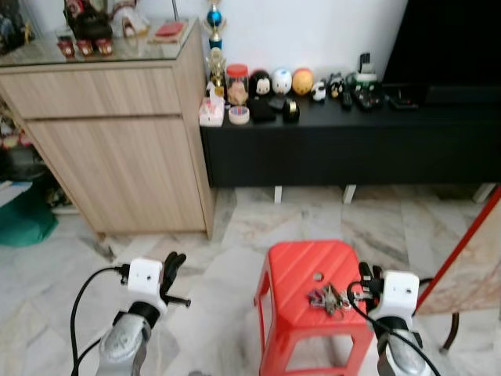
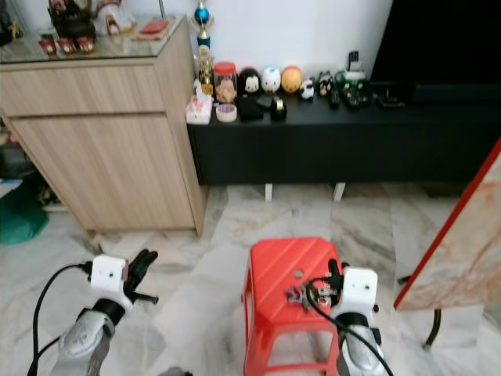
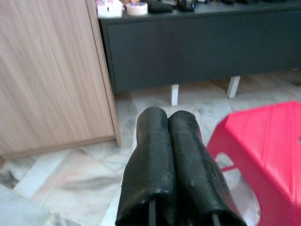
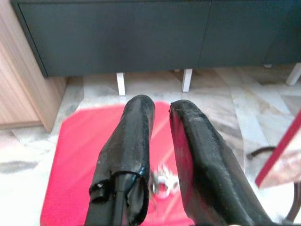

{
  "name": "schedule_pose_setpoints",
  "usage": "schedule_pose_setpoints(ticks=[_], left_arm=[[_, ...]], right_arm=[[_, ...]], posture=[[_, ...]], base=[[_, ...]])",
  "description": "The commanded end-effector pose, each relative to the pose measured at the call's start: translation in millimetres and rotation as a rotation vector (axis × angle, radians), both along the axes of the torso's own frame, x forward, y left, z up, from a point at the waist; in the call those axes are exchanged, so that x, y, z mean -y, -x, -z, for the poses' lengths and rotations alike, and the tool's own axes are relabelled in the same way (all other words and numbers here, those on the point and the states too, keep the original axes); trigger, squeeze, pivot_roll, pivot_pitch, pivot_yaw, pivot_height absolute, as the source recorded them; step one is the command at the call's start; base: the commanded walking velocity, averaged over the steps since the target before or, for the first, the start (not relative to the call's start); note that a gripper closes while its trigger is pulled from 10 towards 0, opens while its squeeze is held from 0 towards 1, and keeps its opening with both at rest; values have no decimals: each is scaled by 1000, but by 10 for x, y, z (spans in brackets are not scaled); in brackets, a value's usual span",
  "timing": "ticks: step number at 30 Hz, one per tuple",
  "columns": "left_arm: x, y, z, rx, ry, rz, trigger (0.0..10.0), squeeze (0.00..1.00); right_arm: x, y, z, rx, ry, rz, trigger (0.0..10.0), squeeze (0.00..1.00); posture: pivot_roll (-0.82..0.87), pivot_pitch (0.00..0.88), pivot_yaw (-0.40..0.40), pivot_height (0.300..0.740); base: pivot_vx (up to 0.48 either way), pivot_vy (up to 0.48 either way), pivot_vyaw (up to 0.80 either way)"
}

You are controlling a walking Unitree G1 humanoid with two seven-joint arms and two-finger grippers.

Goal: Hang keys on a hook

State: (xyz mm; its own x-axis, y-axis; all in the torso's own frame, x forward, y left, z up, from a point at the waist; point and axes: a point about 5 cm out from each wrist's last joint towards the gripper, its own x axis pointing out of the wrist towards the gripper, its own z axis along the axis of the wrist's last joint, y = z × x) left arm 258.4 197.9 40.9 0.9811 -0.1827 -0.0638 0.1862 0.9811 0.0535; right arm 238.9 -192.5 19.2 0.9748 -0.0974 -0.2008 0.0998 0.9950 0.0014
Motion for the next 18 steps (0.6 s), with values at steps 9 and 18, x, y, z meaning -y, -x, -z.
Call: schedule_pose_setpoints(ticks=[9,18], left_arm=[[69,-2,26,-25,21,27,10000,0],[110,-9,41,-48,42,36,10000,0]], right_arm=[[-26,-29,48,-24,-27,-33,10000,0],[-8,-30,144,-58,-46,-25,10000,0]], posture=[[-44,0,6,615],[-37,0,4,615]], base=[[0,0,0],[0,0,0]])
